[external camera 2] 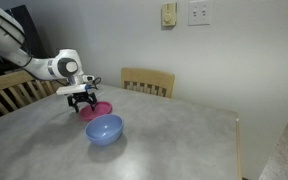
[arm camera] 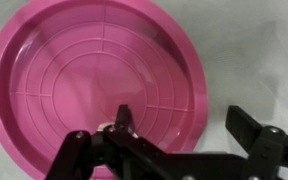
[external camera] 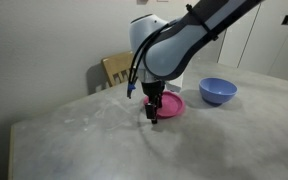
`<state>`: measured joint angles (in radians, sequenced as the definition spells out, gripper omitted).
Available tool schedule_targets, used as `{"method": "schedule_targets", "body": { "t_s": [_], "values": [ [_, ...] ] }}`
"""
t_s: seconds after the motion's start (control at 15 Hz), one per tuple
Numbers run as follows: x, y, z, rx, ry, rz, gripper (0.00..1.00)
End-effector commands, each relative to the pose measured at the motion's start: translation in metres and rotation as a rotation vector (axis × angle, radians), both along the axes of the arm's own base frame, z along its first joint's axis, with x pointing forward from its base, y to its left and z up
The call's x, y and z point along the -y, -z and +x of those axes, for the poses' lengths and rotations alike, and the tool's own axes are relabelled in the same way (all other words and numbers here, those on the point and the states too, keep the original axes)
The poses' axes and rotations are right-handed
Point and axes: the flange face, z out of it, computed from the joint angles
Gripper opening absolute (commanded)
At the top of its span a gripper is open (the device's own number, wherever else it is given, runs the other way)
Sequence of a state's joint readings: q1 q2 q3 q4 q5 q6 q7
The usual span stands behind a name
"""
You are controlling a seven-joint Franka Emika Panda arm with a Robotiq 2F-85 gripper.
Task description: Take the plate and put it on the bowl
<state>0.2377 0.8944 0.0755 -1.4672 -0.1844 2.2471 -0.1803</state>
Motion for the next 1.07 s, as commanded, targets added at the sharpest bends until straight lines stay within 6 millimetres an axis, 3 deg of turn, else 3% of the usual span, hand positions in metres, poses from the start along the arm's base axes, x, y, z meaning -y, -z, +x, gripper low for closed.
{"method": "schedule_targets", "body": {
  "t_s": [0.0,0.6,1.0],
  "values": [
    [0.006,0.006,0.003,0.002,-0.023,0.021,0.68],
    [0.005,-0.004,0.01,0.022,-0.031,0.03,0.02],
    [0.001,-0.024,0.008,0.034,0.013,-0.017,0.03]
  ]
}}
